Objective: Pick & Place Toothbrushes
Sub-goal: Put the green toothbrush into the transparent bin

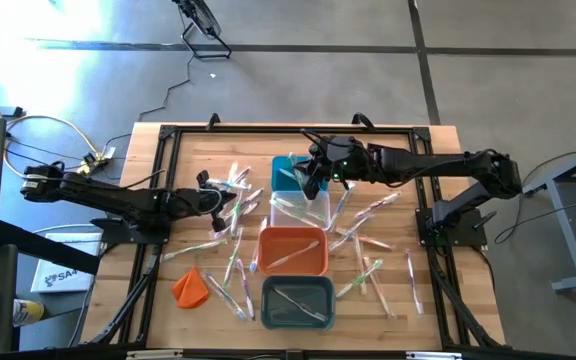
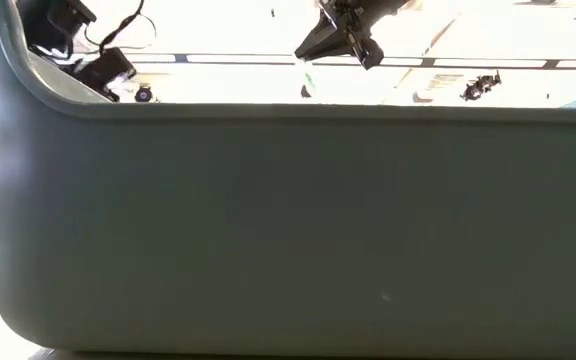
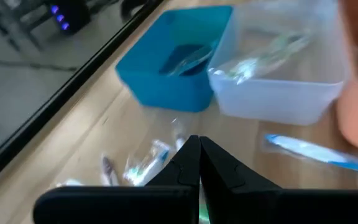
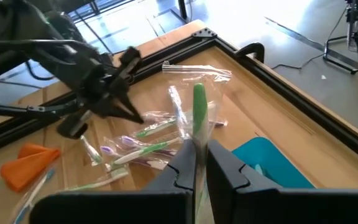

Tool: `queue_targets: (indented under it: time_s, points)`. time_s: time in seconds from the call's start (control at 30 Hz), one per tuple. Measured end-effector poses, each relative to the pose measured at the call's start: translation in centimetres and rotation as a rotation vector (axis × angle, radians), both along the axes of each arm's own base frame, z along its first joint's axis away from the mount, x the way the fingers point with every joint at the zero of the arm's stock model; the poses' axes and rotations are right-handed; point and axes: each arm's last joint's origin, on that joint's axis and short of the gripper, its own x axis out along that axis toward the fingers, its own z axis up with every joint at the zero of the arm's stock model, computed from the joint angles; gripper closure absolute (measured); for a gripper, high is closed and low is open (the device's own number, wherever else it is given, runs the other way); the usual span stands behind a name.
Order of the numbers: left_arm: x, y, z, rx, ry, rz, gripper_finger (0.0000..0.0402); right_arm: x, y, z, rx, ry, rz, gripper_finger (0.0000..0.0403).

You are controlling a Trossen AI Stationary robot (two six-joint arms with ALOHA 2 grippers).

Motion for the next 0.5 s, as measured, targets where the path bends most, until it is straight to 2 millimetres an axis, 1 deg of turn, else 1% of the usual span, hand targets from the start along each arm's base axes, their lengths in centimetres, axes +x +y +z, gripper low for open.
queue_targets:
  time_s: [0.27, 0.37, 0.5]
  points:
    - [-1.1, -0.2, 1.1, 0.026, -0.044, -0.095, 0.0401, 0.0, -0.1, -0.1, 0.008, -0.001, -0.005, 0.0395]
    - [-1.4, -0.3, 1.5, 0.031, -0.067, -0.138, 0.0401, 0.4, -0.1, -0.4, 0.010, 0.006, -0.002, 0.0395]
    - [-1.9, -0.3, 2.4, 0.047, -0.131, -0.165, 0.0401, 1.2, -0.1, -1.5, 0.026, 0.024, 0.023, 0.0395]
